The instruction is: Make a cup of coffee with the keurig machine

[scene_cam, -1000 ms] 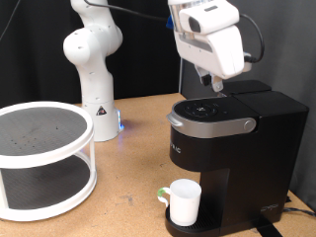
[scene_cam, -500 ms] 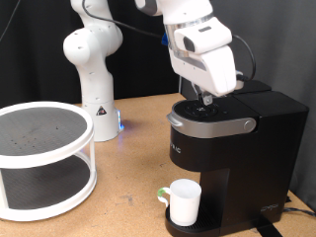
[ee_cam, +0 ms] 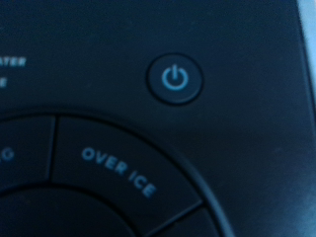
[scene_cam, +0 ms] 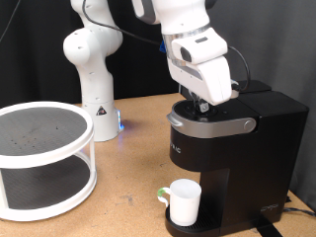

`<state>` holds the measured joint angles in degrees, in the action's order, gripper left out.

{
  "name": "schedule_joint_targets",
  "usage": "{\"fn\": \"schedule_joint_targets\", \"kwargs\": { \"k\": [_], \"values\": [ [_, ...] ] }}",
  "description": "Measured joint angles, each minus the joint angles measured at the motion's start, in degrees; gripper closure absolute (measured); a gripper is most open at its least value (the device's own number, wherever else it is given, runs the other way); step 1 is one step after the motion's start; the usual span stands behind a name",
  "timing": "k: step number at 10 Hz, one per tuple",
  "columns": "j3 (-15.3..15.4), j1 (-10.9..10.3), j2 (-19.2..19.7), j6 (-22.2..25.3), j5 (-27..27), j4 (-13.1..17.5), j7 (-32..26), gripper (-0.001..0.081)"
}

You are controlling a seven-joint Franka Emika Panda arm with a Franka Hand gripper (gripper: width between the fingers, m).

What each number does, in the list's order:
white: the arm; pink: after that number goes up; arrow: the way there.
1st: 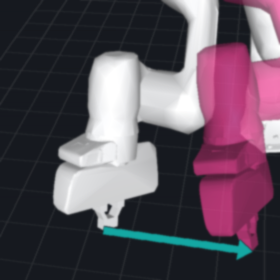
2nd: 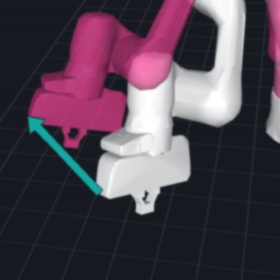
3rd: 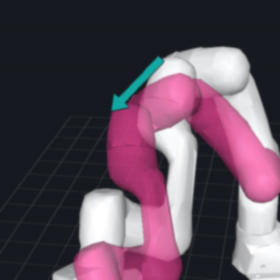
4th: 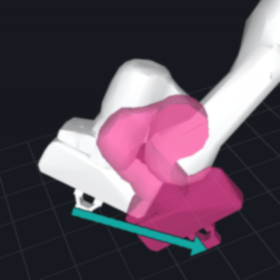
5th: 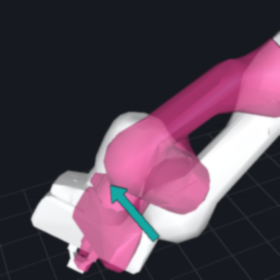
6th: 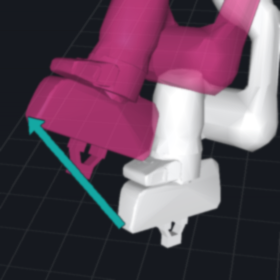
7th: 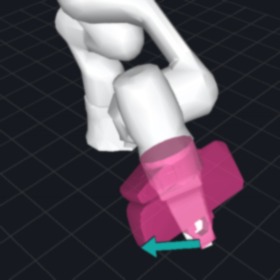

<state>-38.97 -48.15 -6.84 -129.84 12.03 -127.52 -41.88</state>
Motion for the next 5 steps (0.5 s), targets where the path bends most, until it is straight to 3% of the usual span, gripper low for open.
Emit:
{"fn": "schedule_joint_targets", "kwargs": {
  "k": [5],
  "values": [
    [-0.04, 0.00, 0.06, -0.32, 0.01, -0.34, -0.01, 0.0806]
  ]
}}
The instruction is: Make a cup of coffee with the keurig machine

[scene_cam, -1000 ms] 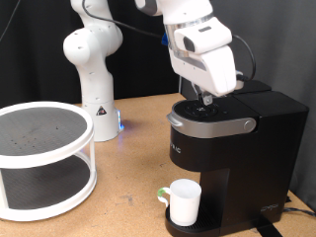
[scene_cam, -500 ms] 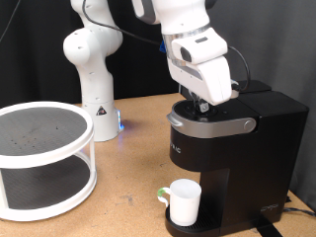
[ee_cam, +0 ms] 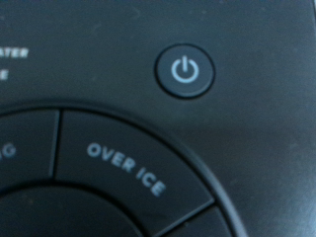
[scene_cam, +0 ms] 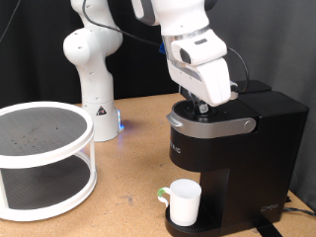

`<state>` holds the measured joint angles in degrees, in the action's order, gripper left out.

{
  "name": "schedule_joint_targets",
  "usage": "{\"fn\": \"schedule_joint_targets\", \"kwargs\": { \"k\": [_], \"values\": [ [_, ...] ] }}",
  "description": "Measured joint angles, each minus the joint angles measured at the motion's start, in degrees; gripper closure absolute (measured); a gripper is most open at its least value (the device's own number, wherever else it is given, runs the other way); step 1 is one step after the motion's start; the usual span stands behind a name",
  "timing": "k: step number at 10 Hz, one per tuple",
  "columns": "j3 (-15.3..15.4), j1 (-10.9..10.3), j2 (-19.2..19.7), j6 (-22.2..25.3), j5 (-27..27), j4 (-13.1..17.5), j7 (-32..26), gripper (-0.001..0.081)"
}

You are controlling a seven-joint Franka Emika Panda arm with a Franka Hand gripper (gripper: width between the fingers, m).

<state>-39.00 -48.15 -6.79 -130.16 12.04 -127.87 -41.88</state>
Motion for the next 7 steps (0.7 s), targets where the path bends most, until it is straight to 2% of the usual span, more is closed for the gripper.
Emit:
{"fn": "schedule_joint_targets", "kwargs": {
  "k": [2, 7],
  "values": [
    [-0.38, 0.09, 0.68, 2.18, 1.22, 0.99, 0.01, 0.0806],
    [-2.37, 0.78, 6.01, 13.00, 6.99, 7.43, 0.00, 0.0806]
  ]
}}
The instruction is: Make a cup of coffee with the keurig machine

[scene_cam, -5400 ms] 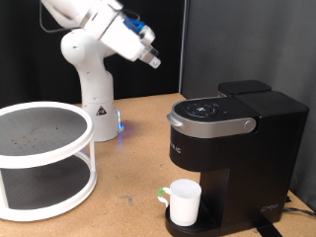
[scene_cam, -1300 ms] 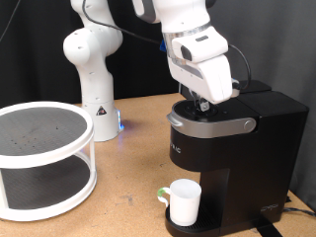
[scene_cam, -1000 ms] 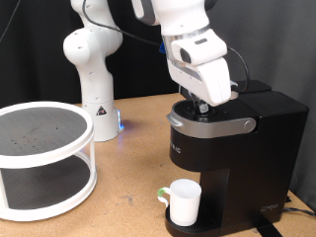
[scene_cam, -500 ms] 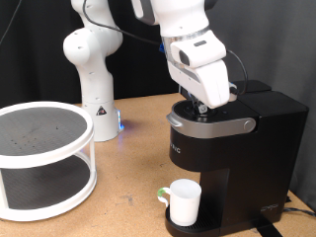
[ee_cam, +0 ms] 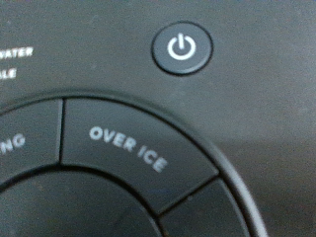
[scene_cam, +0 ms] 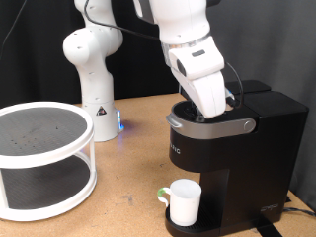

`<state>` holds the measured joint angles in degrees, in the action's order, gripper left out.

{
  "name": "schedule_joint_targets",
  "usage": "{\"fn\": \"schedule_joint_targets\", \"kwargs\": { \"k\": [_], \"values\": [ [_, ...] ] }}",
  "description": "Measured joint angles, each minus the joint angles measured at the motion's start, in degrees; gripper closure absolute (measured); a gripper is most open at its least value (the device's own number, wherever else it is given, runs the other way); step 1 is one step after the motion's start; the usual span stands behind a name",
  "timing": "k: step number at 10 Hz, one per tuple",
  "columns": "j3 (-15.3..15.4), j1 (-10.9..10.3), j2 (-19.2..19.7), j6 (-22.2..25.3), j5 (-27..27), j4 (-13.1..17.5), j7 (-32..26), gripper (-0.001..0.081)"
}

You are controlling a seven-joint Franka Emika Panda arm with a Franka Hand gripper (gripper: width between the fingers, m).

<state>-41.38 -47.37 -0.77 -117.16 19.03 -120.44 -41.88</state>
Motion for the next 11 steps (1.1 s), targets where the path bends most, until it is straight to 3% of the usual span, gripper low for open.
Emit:
{"fn": "schedule_joint_targets", "kwargs": {
  "k": [4, 9, 11],
  "values": [
    [-0.11, 0.84, 1.89, 2.90, 2.29, 2.06, -0.05, 0.0806],
    [-0.11, 1.18, 2.18, 3.19, 4.21, 2.23, -2.89, 0.0806],
    [0.27, 1.03, 1.66, -0.13, 4.21, 1.34, -4.57, 0.0806]
  ]
}}
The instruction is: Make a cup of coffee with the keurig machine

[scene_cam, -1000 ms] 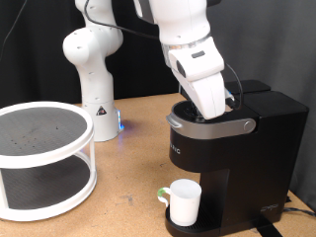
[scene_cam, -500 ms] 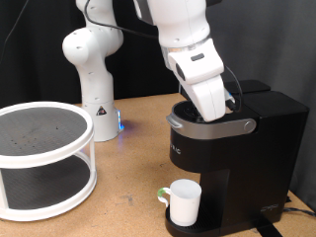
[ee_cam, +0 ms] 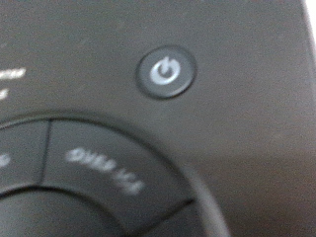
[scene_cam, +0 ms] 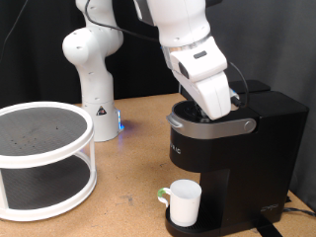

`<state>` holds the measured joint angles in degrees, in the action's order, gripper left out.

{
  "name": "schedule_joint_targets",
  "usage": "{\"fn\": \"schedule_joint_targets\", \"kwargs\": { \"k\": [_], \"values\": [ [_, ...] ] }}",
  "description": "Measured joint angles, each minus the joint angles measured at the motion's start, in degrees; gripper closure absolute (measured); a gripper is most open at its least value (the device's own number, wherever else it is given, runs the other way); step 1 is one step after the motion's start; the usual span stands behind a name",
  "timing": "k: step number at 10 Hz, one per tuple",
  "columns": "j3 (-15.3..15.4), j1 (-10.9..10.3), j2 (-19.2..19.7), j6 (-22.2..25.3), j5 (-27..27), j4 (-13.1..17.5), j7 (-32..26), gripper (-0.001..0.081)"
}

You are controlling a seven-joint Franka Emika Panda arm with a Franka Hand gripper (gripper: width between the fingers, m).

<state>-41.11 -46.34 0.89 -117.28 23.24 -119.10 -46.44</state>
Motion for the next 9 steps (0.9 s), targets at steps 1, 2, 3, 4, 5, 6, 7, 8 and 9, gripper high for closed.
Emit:
{"fn": "schedule_joint_targets", "kwargs": {
  "k": [1, 2, 3, 4, 5, 6, 7, 8, 9],
  "values": [
    [0.24, -0.18, -0.54, -3.43, -0.01, -1.00, -1.02, 0.0806],
    [0.46, -0.20, -1.23, -5.45, 0.05, -1.91, -2.32, 0.0806],
    [0.53, -0.19, -1.92, -6.35, 0.32, -2.68, -3.70, 0.0806],
    [0.52, -0.18, -2.82, -6.46, 0.84, -3.26, -4.79, 0.0806],
    [0.51, -0.15, -3.98, -6.46, 1.35, -3.72, -5.57, 0.0806],
    [0.50, -0.11, -5.37, -6.43, 1.77, -4.20, -6.00, 0.0806],
    [0.48, -0.07, -6.92, -6.31, 1.84, -4.61, -6.03, 0.0806],
    [0.47, 0.11, -8.30, -4.37, 1.64, -4.66, -5.75, 0.0806],
    [0.43, 0.40, -9.29, -1.02, 0.78, -4.35, -4.58, 0.0806]
  ]
}}
